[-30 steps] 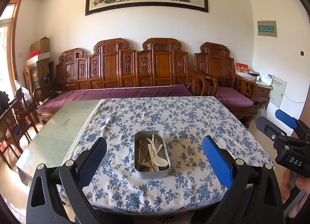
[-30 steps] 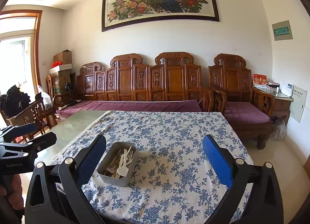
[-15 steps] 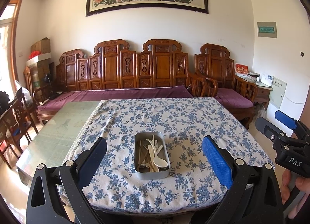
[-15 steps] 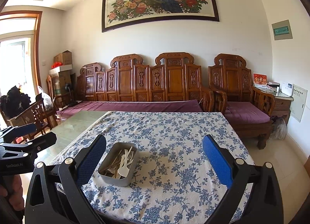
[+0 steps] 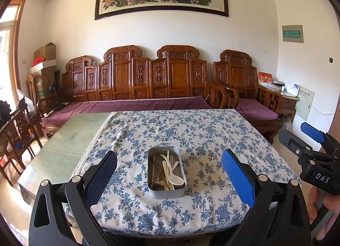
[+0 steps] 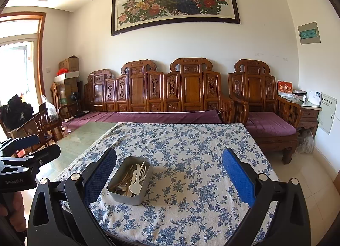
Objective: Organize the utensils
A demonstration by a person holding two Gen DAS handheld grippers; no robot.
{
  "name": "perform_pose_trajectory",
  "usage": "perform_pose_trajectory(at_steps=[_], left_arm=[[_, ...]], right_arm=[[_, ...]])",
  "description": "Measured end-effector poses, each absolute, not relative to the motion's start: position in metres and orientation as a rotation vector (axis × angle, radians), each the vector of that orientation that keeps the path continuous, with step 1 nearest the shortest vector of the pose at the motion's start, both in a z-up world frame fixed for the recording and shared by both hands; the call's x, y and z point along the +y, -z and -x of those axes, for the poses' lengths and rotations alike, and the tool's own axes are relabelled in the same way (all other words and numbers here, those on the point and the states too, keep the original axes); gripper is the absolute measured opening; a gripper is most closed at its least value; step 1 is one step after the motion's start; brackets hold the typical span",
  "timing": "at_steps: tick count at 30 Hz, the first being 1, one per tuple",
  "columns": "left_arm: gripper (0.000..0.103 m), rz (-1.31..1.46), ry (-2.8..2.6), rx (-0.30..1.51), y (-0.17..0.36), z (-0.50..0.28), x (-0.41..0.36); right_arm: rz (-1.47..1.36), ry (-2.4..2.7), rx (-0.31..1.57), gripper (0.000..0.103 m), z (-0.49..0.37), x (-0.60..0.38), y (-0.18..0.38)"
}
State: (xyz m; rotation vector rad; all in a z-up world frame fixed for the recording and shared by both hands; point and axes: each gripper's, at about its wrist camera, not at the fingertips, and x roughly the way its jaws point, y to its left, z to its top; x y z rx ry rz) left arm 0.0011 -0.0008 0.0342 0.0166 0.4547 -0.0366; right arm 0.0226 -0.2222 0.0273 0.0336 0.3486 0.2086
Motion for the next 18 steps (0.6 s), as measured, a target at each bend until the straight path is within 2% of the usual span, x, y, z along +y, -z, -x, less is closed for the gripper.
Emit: perform_pose_trajectory(at_steps=[18], left_arm=[[0.095, -0.013, 0.031, 0.456, -0.0333, -0.0017, -0.0008]], right_arm=[[-0.034, -0.209, 0.348, 0.100, -0.0219, -0.2218, -0.0290]])
